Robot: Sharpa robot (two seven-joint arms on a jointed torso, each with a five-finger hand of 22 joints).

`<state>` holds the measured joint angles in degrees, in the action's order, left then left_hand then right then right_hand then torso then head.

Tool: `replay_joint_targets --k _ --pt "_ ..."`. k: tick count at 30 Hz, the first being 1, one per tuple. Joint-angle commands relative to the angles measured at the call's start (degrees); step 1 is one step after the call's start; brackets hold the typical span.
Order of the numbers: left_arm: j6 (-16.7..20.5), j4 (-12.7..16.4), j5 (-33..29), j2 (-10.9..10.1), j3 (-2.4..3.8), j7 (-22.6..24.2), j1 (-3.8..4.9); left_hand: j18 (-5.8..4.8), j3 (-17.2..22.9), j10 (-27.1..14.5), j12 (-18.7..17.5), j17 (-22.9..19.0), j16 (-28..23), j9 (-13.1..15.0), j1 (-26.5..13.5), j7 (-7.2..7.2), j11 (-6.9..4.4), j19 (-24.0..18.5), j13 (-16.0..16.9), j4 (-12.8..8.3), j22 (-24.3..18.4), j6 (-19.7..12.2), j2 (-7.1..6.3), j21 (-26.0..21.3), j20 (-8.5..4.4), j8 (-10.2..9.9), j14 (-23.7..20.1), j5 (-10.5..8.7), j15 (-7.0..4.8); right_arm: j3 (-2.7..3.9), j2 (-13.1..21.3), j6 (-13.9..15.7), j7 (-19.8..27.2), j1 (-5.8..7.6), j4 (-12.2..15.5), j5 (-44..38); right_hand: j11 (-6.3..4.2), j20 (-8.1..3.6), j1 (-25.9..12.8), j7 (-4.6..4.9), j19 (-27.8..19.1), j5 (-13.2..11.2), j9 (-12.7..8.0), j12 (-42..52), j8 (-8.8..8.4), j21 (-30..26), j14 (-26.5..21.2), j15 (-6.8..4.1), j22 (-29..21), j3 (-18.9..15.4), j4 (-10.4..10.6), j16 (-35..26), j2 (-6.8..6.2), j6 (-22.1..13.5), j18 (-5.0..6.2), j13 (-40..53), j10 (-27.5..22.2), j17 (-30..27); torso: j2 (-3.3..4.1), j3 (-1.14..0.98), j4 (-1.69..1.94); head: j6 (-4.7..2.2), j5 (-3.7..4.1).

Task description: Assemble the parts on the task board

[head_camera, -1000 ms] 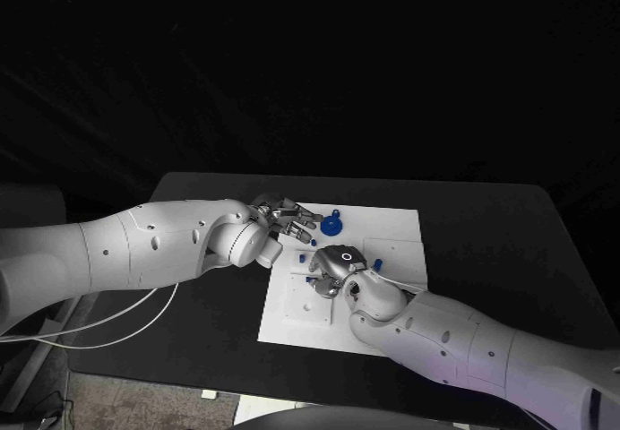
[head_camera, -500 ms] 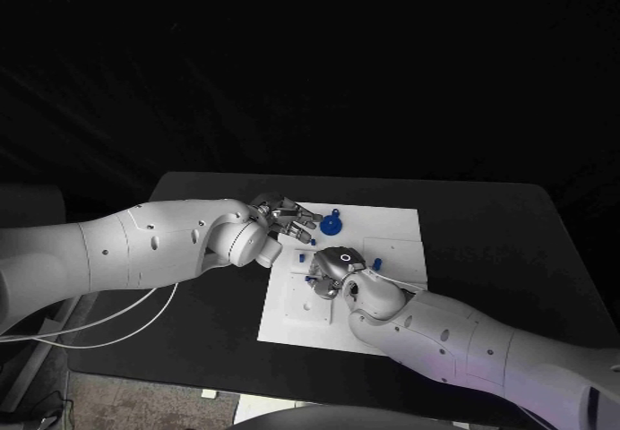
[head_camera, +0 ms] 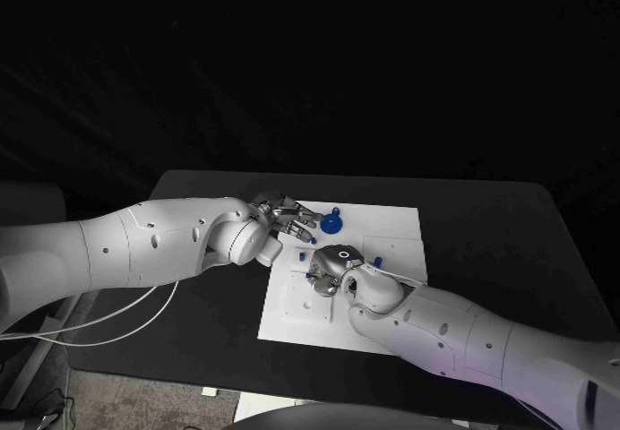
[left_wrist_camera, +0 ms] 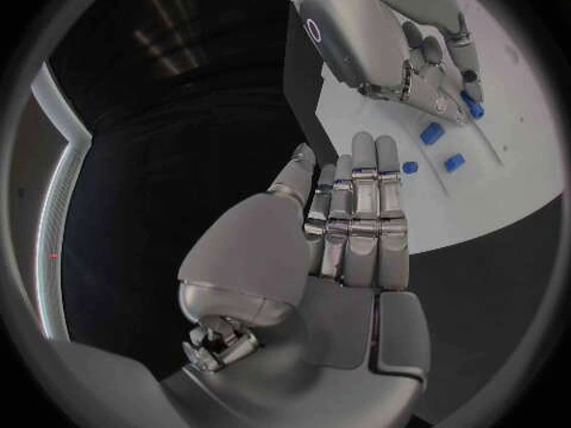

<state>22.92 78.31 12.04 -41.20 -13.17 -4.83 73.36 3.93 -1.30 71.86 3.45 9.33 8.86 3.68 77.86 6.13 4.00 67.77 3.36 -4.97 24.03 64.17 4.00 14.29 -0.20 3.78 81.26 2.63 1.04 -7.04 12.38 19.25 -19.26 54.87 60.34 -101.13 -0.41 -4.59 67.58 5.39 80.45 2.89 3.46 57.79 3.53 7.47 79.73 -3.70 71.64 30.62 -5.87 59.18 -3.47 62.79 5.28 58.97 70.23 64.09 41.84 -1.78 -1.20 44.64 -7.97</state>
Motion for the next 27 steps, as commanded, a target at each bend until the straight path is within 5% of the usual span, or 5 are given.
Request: replay_joint_targets --k 1,14,27 --pt "-0.9 0.14 0.25 0.12 0.04 0.2 0.04 -0.6 -0.13 -0.37 -0.13 -0.02 0.11 -0.03 -0.3 0.0 0.11 0.41 -0.06 -0.1 -0.01 -0.41 0.29 -0.22 -0.04 -0.09 -0.25 0.1 0.0 -0.7 -0.01 -5.67 0.52 -0.91 -0.66 0.79 -0.18 -0.09 -0.47 -0.08 -0.41 -0.15 0.12 0.16 0.04 -0.06 -0.41 0.0 0.3 1.45 -0.58 -0.04 0.26 0.52 -0.8 0.04 -0.42 -0.01 -0.01 0.0 -0.01 0.01 -0.01" --pt "-0.88 0.12 0.46 0.11 0.04 0.12 0.04 -0.58 -0.01 -0.42 -0.13 -0.01 0.13 -0.04 -0.24 0.05 0.14 0.42 -0.06 -0.17 0.04 -0.49 0.3 -0.27 -0.04 -0.1 -0.29 0.11 0.01 -0.76 -0.02 -3.71 0.51 -0.91 -0.98 0.78 -0.72 -0.41 0.69 -1.13 -0.82 -0.14 0.27 0.48 0.11 0.82 -0.24 -0.44 2.01 4.33 -4.12 0.32 1.95 5.74 -0.53 0.2 0.38 0.21 0.02 -0.04 -0.02 0.12 -0.05" --pt "-0.72 -0.05 0.79 0.21 0.04 0.07 0.05 -0.57 0.01 -0.48 -0.12 -0.01 0.14 -0.04 -0.24 0.09 0.16 0.42 -0.06 -0.21 0.07 -0.58 0.23 -0.3 -0.03 -0.1 -0.31 0.11 0.02 -0.76 -0.22 -0.01 0.58 -0.9 -1.3 0.4 -1.16 -0.2 0.77 -1.69 -1.18 -0.14 0.35 0.13 0.12 1.14 -0.14 -0.58 3.27 2.91 -5.18 0.45 2.22 7.89 -0.3 -0.01 0.47 0.25 -0.01 0.0 -0.03 0.13 -0.01"
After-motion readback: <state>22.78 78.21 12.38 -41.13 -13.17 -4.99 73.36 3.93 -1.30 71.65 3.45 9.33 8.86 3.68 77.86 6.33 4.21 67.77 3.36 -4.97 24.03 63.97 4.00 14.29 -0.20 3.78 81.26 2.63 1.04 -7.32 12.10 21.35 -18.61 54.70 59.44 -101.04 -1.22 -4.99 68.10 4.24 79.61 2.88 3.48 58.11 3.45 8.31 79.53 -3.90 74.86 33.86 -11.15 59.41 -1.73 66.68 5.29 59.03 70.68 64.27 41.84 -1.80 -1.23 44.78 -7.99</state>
